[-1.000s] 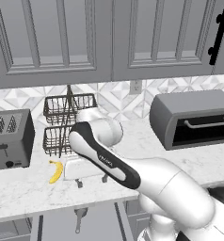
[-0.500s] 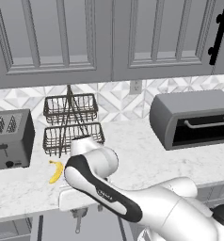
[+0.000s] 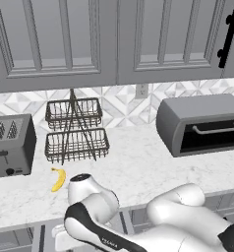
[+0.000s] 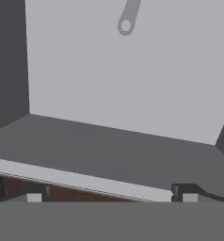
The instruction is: Pick the measuring cup from the drawer and place it on the counter.
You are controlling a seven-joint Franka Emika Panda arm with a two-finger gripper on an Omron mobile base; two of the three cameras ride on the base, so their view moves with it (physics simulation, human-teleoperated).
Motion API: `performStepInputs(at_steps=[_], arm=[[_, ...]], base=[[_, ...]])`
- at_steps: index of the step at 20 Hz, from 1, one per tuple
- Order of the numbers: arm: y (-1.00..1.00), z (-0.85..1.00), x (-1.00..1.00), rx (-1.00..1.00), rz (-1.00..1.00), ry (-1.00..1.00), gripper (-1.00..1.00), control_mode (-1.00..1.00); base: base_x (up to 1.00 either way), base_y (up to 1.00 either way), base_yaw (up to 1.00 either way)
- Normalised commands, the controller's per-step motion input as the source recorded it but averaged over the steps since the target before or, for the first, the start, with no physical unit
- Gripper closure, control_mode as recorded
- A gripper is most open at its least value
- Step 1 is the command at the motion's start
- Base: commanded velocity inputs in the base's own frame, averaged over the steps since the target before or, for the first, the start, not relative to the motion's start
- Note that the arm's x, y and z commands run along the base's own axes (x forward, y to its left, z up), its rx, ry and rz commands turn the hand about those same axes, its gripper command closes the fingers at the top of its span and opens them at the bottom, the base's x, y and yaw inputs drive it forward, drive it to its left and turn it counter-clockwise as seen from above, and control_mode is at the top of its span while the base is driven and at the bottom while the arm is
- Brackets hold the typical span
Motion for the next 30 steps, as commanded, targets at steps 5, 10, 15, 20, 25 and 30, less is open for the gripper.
performStepInputs(at_steps=[5,10,15,20,25,30], arm=[[0.27,-0.37,-0.2,0.0,0.0,0.0,-1.0,-1.0],[0.01,-0.19,-0.04,0.0,0.0,0.0,-1.0,-1.0],[0.04,-0.13,-0.37,0.0,0.0,0.01,-1.0,-1.0],[0.0,-0.18,-0.41,0.0,0.0,0.02,-1.0,-1.0],[0.0,-0.1,-0.33,0.0,0.0,0.02,-1.0,-1.0],[0.08,-0.26,-0.41,0.0,0.0,0.02,-1.0,-1.0]], base=[[0.0,0.0,0.0],[0.0,0.0,0.0],[0.0,0.0,0.0],[0.0,0.0,0.0],[0.0,0.0,0.0],[0.0,0.0,0.0]])
